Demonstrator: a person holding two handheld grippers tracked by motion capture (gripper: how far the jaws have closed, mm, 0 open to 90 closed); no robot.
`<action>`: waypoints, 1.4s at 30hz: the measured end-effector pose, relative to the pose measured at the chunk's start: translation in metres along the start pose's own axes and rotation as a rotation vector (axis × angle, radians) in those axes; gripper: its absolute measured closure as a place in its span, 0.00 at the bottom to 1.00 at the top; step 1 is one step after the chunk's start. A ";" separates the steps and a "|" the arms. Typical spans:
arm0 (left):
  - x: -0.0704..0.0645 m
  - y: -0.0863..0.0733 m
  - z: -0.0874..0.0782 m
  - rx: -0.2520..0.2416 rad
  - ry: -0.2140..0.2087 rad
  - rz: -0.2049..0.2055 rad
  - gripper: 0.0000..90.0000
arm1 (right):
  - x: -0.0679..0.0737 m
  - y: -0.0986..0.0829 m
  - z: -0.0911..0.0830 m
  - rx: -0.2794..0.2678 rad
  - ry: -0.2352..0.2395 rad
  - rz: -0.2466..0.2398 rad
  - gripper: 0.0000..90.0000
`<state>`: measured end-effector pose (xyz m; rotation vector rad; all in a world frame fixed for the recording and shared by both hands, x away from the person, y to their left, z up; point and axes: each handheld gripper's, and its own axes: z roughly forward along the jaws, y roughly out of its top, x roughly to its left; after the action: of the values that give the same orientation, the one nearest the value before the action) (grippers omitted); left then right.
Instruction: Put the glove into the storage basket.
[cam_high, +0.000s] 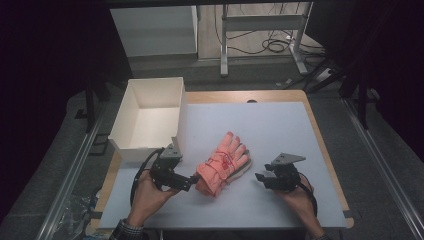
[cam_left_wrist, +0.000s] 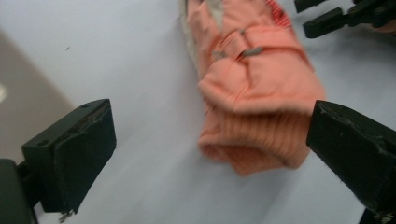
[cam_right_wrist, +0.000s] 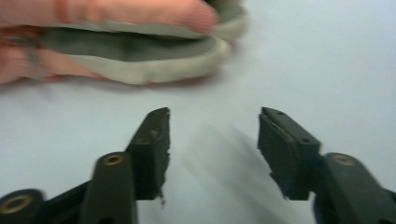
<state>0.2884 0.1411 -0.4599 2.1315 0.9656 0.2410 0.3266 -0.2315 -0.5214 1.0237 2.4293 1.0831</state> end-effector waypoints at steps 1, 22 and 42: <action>-0.002 0.003 0.002 0.002 0.000 0.005 0.01 | -0.003 -0.001 0.000 0.001 -0.015 0.006 0.43; -0.033 0.021 0.087 0.150 0.011 0.081 0.00 | -0.050 -0.018 -0.011 0.010 -0.172 0.106 0.20; -0.041 0.006 0.102 0.228 0.008 0.106 0.36 | -0.048 -0.019 -0.009 0.019 -0.184 0.087 0.20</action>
<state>0.3092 0.0516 -0.5203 2.3952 0.9218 0.1994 0.3468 -0.2791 -0.5300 1.1893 2.2716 0.9484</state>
